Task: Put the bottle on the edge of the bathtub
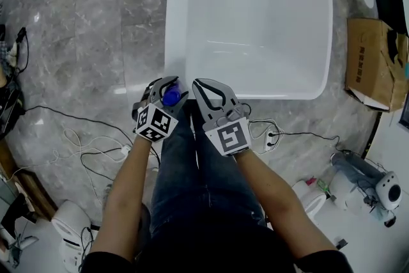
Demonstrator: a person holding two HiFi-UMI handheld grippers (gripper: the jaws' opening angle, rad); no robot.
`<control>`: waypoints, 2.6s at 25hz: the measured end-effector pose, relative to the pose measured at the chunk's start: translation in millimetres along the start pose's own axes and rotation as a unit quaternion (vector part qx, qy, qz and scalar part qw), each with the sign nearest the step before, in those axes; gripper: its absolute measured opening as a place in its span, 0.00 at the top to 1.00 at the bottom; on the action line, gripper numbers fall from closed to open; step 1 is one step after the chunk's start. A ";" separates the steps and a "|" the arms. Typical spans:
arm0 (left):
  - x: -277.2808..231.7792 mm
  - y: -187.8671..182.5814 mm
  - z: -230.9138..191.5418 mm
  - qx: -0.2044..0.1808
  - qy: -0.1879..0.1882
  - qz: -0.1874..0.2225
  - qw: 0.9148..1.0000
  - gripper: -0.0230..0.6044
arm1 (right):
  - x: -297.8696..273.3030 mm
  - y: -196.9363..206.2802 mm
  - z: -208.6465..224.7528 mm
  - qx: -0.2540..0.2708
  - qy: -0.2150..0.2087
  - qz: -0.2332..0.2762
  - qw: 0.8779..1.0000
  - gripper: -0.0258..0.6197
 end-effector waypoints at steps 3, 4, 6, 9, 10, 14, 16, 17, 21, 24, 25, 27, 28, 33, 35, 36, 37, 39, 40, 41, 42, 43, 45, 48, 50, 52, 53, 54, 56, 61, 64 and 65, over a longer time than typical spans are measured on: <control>0.6 2.9 1.5 0.011 0.008 0.001 1.000 0.53 | 1.9 0.2 0.2 -0.002 0.002 -0.001 1.000 0.91; 2.0 2.9 2.1 0.014 0.009 0.001 1.000 0.52 | 2.8 -0.5 0.7 -0.002 0.002 -0.001 1.000 0.91; 5.9 2.5 4.4 0.017 0.008 0.001 1.000 0.51 | 4.9 -1.5 1.6 -0.001 0.004 0.000 1.000 0.91; 14.1 -0.4 9.7 0.023 0.007 0.005 1.000 0.49 | 9.8 -2.2 3.5 -0.024 0.014 0.000 1.000 0.91; 17.4 -2.4 11.4 0.025 0.007 0.006 1.000 0.48 | 11.4 -4.6 4.9 -0.036 0.018 0.003 0.999 0.92; 37.9 -10.4 20.7 0.027 0.006 0.010 1.000 0.47 | 20.5 -16.0 12.2 -0.041 0.025 0.008 0.999 0.91; 53.5 -14.3 28.6 0.032 0.005 0.016 0.999 0.47 | 26.0 -22.0 15.6 -0.041 0.030 0.012 0.999 0.91; 63.4 -16.1 33.4 0.036 0.002 0.021 0.999 0.47 | 28.9 -26.3 16.8 -0.043 0.035 0.016 0.998 0.91; 114.7 -28.3 45.2 0.065 -0.048 0.064 0.995 0.47 | 44.1 -49.1 21.5 -0.051 0.059 0.035 0.996 0.91; 151.3 -48.9 42.2 0.083 -0.108 0.105 0.985 0.48 | 55.4 -71.1 29.3 -0.052 0.076 0.055 0.994 0.92; 160.3 -59.2 39.7 0.078 -0.126 0.116 0.982 0.48 | 58.7 -79.5 33.1 -0.051 0.082 0.064 0.993 0.92; 175.2 -84.1 33.7 0.056 -0.158 0.135 0.977 0.59 | 65.8 -97.7 42.2 -0.044 0.097 0.083 0.991 0.92; 182.0 -97.5 30.9 0.044 -0.173 0.144 0.973 0.66 | 69.5 -107.1 46.7 -0.038 0.105 0.093 0.989 0.92; 208.8 -165.3 17.7 -0.004 -0.227 0.191 0.955 0.88 | 86.7 -157.2 64.6 -0.037 0.135 0.138 0.981 0.92; 219.6 -194.3 16.5 -0.014 -0.247 0.205 0.947 0.92 | 96.3 -177.7 71.7 -0.033 0.144 0.157 0.976 0.92; 225.6 -209.5 16.6 -0.018 -0.258 0.213 0.942 0.92 | 101.7 -187.4 75.8 -0.031 0.150 0.164 0.974 0.92; 232.1 -224.6 17.2 -0.022 -0.269 0.222 0.937 0.93 | 107.4 -196.3 79.8 -0.029 0.156 0.170 0.973 0.92; 246.4 -253.1 20.7 -0.028 -0.289 0.241 0.926 0.93 | 120.0 -216.5 87.1 -0.029 0.170 0.188 0.967 0.92; 253.8 -266.0 23.3 -0.031 -0.296 0.252 0.921 0.93 | 126.5 -227.4 90.1 -0.029 0.178 0.199 0.963 0.92; 261.2 -277.9 26.1 -0.033 -0.302 0.261 0.916 0.93 | 132.8 -237.0 92.9 -0.027 0.185 0.209 0.960 0.92; 268.0 -288.9 29.1 -0.034 -0.306 0.270 0.912 0.93 | 139.0 -245.9 95.8 -0.026 0.191 0.217 0.957 0.92; 274.0 -299.0 32.4 -0.036 -0.310 0.278 0.908 0.93 | 145.6 -254.4 98.7 -0.025 0.195 0.225 0.954 0.92; 282.6 -316.0 40.2 -0.039 -0.314 0.289 0.903 0.93 | 159.8 -268.9 104.7 -0.026 0.201 0.240 0.949 0.92; 290.9 -335.0 52.5 -0.043 -0.315 0.302 0.899 0.93 | 179.6 -285.0 111.6 -0.027 0.212 0.250 0.944 0.92; 295.5 -343.8 58.7 -0.050 -0.315 0.310 0.896 0.93 | 188.7 -292.9 112.0 -0.027 0.218 0.258 0.941 0.92; 298.0 -348.5 62.2 -0.055 -0.315 0.313 0.894 0.93 | 194.0 -298.9 110.0 -0.022 0.219 0.266 0.938 0.92; 298.0 -349.9 63.3 -0.056 -0.315 0.312 0.895 0.93 | 196.0 -300.5 109.1 -0.020 0.220 0.266 0.938 0.92; 297.6 -351.6 64.4 -0.055 -0.314 0.311 0.895 0.93 | 198.1 -301.5 108.7 -0.019 0.221 0.264 0.939 0.92; 296.0 -355.3 66.7 -0.056 -0.313 0.311 0.896 0.93 | 201.9 -302.6 109.6 -0.019 0.224 0.261 0.939 0.92; 293.0 -357.7 70.9 -0.053 -0.313 0.310 0.896 0.93 | 208.6 -301.1 112.0 -0.023 0.228 0.263 0.937 0.92; 292.6 -356.4 74.5 -0.054 -0.313 0.310 0.896 0.93 | 211.4 -298.8 110.2 -0.025 0.230 0.263 0.937 0.92; 292.1 -355.8 75.2 -0.055 -0.313 0.309 0.896 0.93 | 211.6 -297.8 109.8 -0.026 0.230 0.263 0.937 0.92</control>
Point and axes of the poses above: the fingertips, and each gripper's own axes: x backward along the fingers, z to its right, y out of its underside, the point moved 7 cm from there along x, backward along the fingers, and after that the axes turned 13 degrees about y, right-handed, at the moved point
